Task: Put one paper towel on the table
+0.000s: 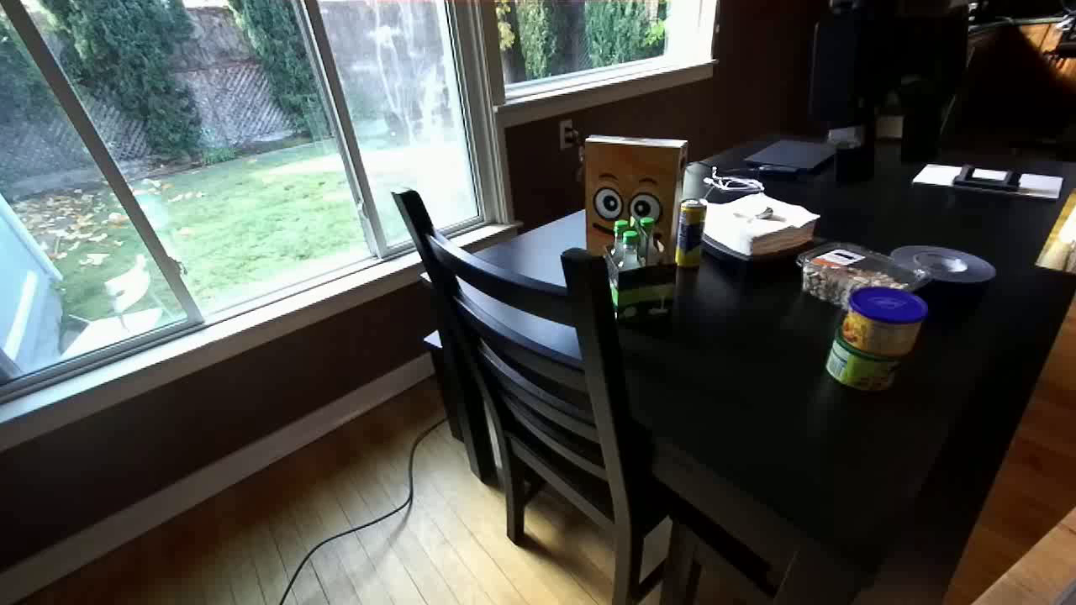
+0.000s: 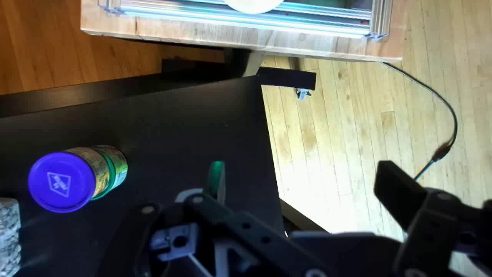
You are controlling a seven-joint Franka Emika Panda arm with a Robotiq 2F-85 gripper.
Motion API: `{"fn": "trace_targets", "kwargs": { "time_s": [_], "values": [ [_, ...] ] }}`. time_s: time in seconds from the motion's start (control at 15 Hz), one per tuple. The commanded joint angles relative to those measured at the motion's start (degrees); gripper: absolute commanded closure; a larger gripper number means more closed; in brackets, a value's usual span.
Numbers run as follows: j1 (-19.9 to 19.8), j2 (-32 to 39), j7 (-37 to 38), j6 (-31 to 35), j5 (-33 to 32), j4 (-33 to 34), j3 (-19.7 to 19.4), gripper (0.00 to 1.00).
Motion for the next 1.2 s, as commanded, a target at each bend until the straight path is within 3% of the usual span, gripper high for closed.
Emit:
{"fn": "trace_targets", "kwargs": {
  "time_s": [0.0,0.67,1.13],
  "values": [
    [0.2,0.0,0.1,-0.1,-0.1,0.1,-0.2,0.0],
    [0.2,0.0,0.1,-0.1,-0.1,0.1,-0.2,0.0],
    [-7.6,12.2,-0.8,6.4,-0.1,5.0,-10.7,0.0]
  ]
}}
